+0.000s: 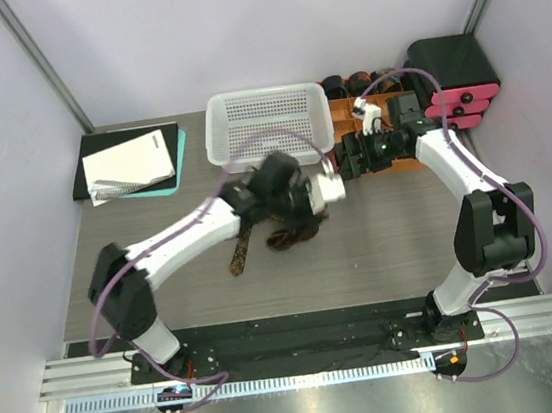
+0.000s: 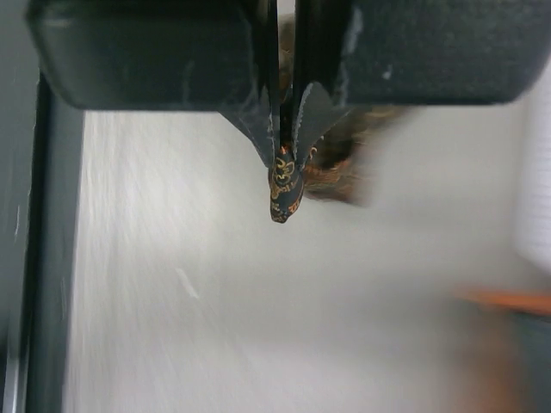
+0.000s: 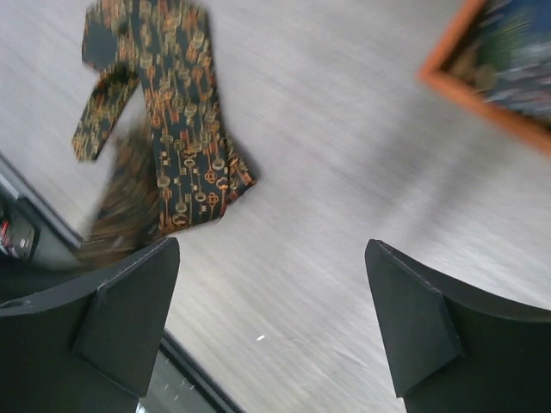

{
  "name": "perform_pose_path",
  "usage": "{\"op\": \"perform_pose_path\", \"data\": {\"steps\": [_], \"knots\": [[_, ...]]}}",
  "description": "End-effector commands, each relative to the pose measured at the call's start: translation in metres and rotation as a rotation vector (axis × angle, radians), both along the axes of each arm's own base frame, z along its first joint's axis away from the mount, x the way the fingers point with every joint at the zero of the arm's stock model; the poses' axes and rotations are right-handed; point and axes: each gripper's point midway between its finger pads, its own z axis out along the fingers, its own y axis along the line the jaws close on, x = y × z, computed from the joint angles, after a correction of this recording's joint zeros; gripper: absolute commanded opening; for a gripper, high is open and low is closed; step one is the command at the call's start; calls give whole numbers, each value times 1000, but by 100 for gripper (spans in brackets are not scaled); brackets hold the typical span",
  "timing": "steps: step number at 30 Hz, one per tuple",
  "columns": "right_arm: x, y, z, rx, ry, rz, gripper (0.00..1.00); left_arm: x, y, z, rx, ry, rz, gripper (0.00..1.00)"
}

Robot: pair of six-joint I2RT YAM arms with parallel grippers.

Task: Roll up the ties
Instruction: Flatten out the tie at the center of the board.

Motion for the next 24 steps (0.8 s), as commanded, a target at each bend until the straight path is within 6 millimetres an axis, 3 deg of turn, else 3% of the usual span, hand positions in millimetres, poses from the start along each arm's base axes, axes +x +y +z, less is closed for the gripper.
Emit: {"op": "perform_pose_path", "data": {"steps": [1, 5, 6, 7, 12, 14, 18, 20, 24], "knots": [[30, -12, 64, 18, -248, -14, 96, 18, 1, 195, -397, -46, 164, 0], [48, -20, 113, 34, -369, -40, 99, 30, 16, 277, -555, -201, 250, 0], [49, -21, 122, 39, -388, -41, 99, 42, 21, 300, -610, -271, 307, 0], [51, -22, 141, 45, -438, -44, 100, 45, 28, 317, -650, -307, 331, 0], [35, -13, 204, 135, -564, -44, 100, 73, 52, 391, -789, -497, 488, 0], [20, -4, 232, 196, -660, -13, 100, 76, 57, 409, -825, -553, 500, 0], [-7, 25, 265, 288, -780, 46, 100, 78, 72, 427, -891, -576, 498, 0], [-13, 41, 272, 300, -835, 79, 100, 70, 72, 434, -932, -555, 447, 0], [-21, 58, 281, 325, -858, 109, 100, 77, 73, 440, -937, -568, 480, 0]]}}
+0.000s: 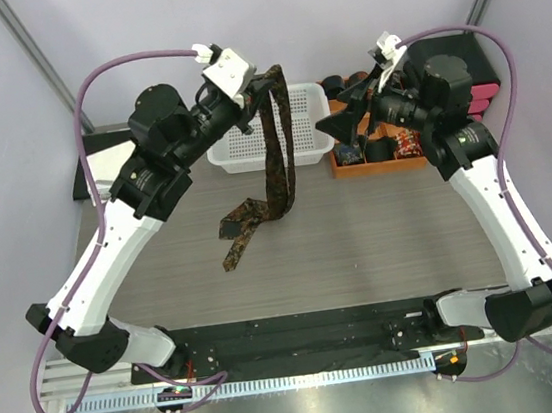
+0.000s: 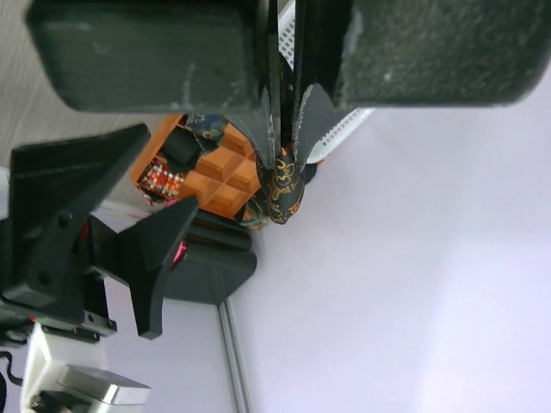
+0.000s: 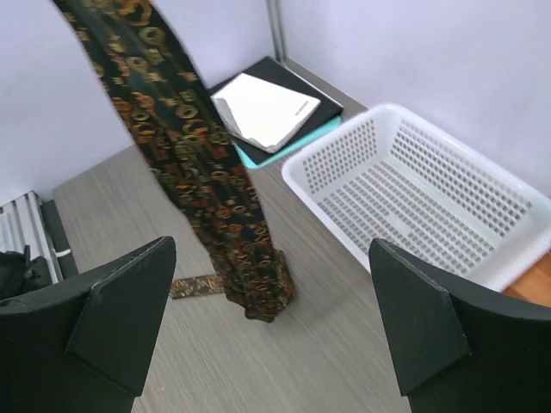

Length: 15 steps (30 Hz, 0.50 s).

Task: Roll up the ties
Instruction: Flatten out the tie at the center of the board.

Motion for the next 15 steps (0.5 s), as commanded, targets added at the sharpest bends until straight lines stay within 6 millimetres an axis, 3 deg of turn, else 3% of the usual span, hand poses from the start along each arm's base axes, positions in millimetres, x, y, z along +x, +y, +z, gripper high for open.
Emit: {"op": "perform_pose_path", "data": {"steps": [1, 4, 8, 10, 13, 15], "knots": [[-3, 21, 18, 49, -83, 43, 100, -8, 9, 49, -116, -91, -2, 0], [-3, 32, 12, 50, -152, 0, 100, -10, 8, 64, -138, -125, -12, 0], [13, 37, -2, 78, -248, -56, 100, -19, 11, 95, -188, -185, -37, 0], [18, 48, -5, 90, -264, -21, 100, -19, 7, 103, -194, -208, -52, 0], [7, 67, -11, 85, -269, 69, 100, -29, 12, 138, -245, -276, -67, 0], [-1, 76, -17, 65, -289, 104, 100, -30, 12, 150, -261, -306, -73, 0]]}}
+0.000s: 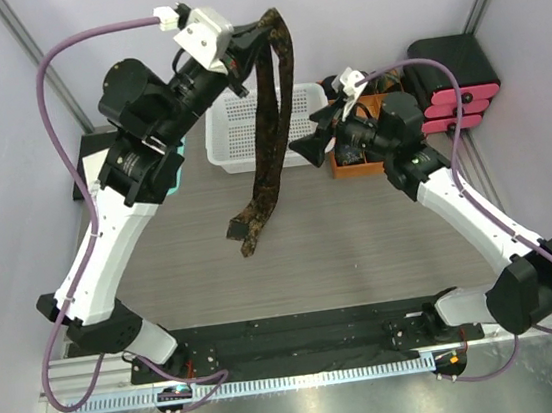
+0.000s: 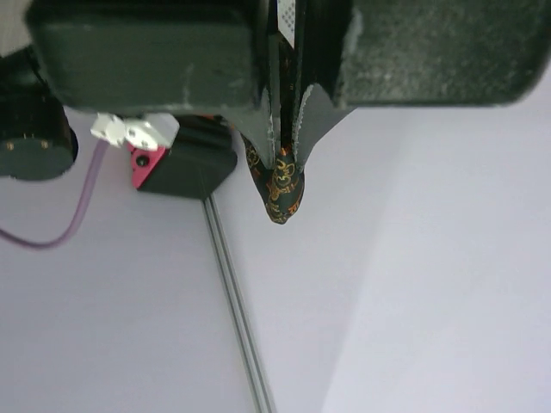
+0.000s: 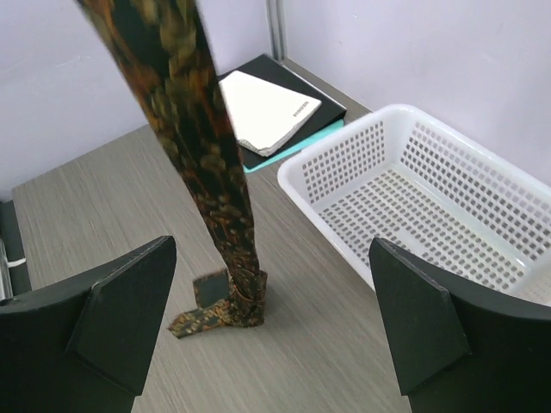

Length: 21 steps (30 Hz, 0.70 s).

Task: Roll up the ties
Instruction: Flatten out the tie at the center of the board.

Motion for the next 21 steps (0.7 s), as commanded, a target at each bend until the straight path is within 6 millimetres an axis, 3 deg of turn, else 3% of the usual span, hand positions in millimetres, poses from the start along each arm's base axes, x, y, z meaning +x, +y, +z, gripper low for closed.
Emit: {"op": "perform_pose_path", "data": {"steps": [1, 4, 14, 17, 18, 20, 21], "knots": [[-18, 20, 31, 37, -194, 78, 100, -25, 12, 65, -123, -153, -42, 0], [-19, 27, 8, 10, -184, 73, 100, -31, 19, 91, -169, -208, -34, 0], [24, 37, -44, -60, -172, -15, 98, -40, 22, 106, -202, -256, -49, 0], [12, 44, -61, -120, -118, 75, 52, -31, 29, 106, -208, -259, 20, 0], [4, 41, -77, -183, -42, 103, 27, -23, 36, 105, -218, -247, 77, 0], [-8, 24, -85, -266, 7, 126, 8, -14, 46, 98, -197, -244, 161, 0], [-21, 5, -97, -390, 49, 157, 1, -9, 56, 94, -201, -230, 221, 0]]}}
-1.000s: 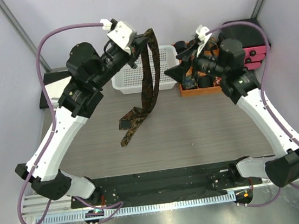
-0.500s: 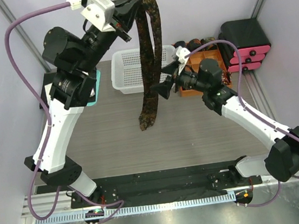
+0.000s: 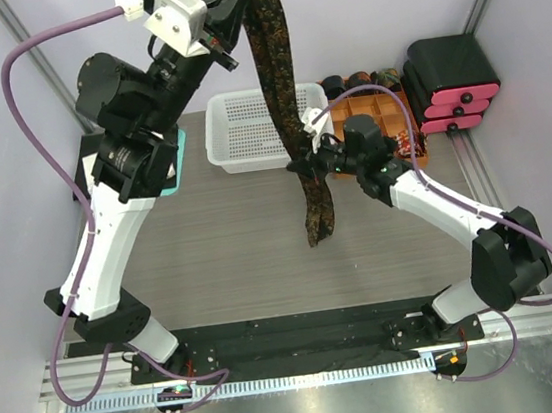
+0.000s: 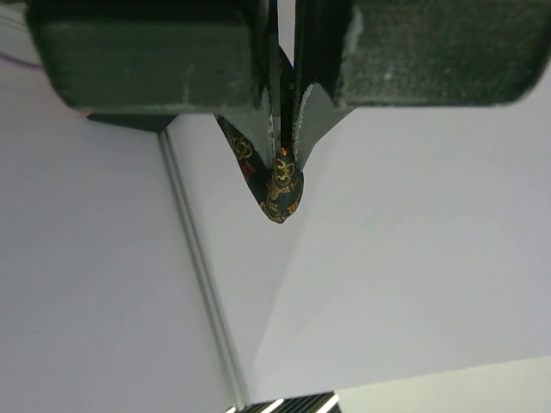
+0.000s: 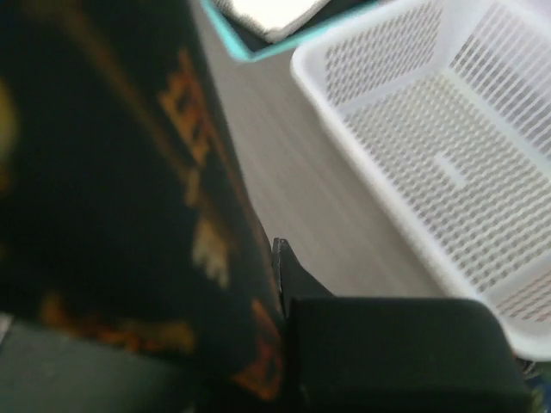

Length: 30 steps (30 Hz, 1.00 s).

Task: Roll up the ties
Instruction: Flatten out the tie at the center of the board.

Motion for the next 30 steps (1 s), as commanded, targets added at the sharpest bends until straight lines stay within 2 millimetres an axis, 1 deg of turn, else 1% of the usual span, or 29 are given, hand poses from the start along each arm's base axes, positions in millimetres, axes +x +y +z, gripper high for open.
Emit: {"op": "perform_pose_path", "data": {"steps": [1, 2, 3, 4, 5, 6, 7, 8, 9, 10, 11, 12, 13, 14, 15, 16, 17, 18, 19, 20, 21, 22, 23, 24, 25, 26, 27, 28, 30], "knots": [[-33, -49, 5, -268, 29, 94, 1, 8, 41, -3, -34, -11, 213, 0], [-41, -64, 8, -327, 30, 105, 1, 10, 49, -12, -32, 19, 248, 0], [-61, -86, 3, -452, 42, 177, 1, 12, 51, -28, -9, 48, 262, 0], [-73, -99, 2, -497, 60, 206, 1, 31, 42, -79, 67, 139, 290, 0], [-79, -119, 1, -541, 78, 212, 1, 14, 60, -82, 44, 158, 295, 0], [-108, -136, -4, -598, 177, 257, 1, 15, 62, -104, 61, 209, 304, 0], [-117, -147, -9, -661, 168, 310, 1, 26, 62, -153, 115, 304, 340, 0], [-127, -162, -16, -716, 211, 323, 1, 14, 74, -163, 86, 344, 339, 0], [-149, -174, -24, -754, 301, 370, 1, 11, 80, -181, 92, 376, 348, 0], [-153, -179, -28, -782, 309, 396, 1, 15, 79, -224, 138, 445, 359, 0], [-152, -186, -33, -815, 327, 383, 1, 14, 87, -241, 142, 485, 373, 0], [-150, -187, -42, -826, 357, 402, 1, 5, 98, -249, 118, 514, 370, 0], [-149, -188, -49, -836, 376, 424, 1, 8, 103, -286, 154, 586, 395, 0], [-145, -185, -59, -846, 394, 466, 1, 14, 122, -303, 145, 638, 455, 0], [-143, -180, -66, -850, 418, 501, 1, 10, 133, -327, 180, 708, 476, 0], [-136, -173, -88, -857, 508, 559, 2, 11, 144, -358, 221, 764, 511, 0], [-133, -166, -98, -863, 547, 585, 4, 14, 163, -374, 223, 796, 567, 0], [-127, -148, -99, -867, 534, 631, 5, 10, 166, -393, 258, 833, 549, 0], [-122, -138, -120, -873, 615, 672, 8, 4, 175, -417, 298, 849, 557, 0], [-119, -127, -125, -873, 630, 689, 12, 4, 191, -430, 295, 863, 604, 0], [-112, -113, -127, -872, 619, 710, 15, -2, 197, -460, 333, 902, 603, 0], [-115, -97, -132, -881, 620, 749, 19, -8, 202, -466, 374, 878, 593, 0], [-114, -90, -147, -899, 662, 775, 30, -10, 214, -476, 387, 884, 617, 0], [-110, -84, -148, -906, 660, 770, 35, -15, 221, -499, 424, 912, 622, 2], [-106, -84, -150, -912, 671, 755, 42, -19, 230, -504, 459, 891, 648, 18], [-102, -87, -152, -912, 693, 734, 62, -20, 243, -514, 469, 917, 685, 29], [-98, -90, -149, -907, 708, 696, 66, -23, 251, -522, 488, 939, 701, 43], [-90, -102, -146, -885, 729, 641, 73, -28, 258, -530, 493, 981, 695, 65], [-85, -119, -132, -855, 734, 562, 78, -30, 266, -532, 481, 1024, 698, 74]]}}
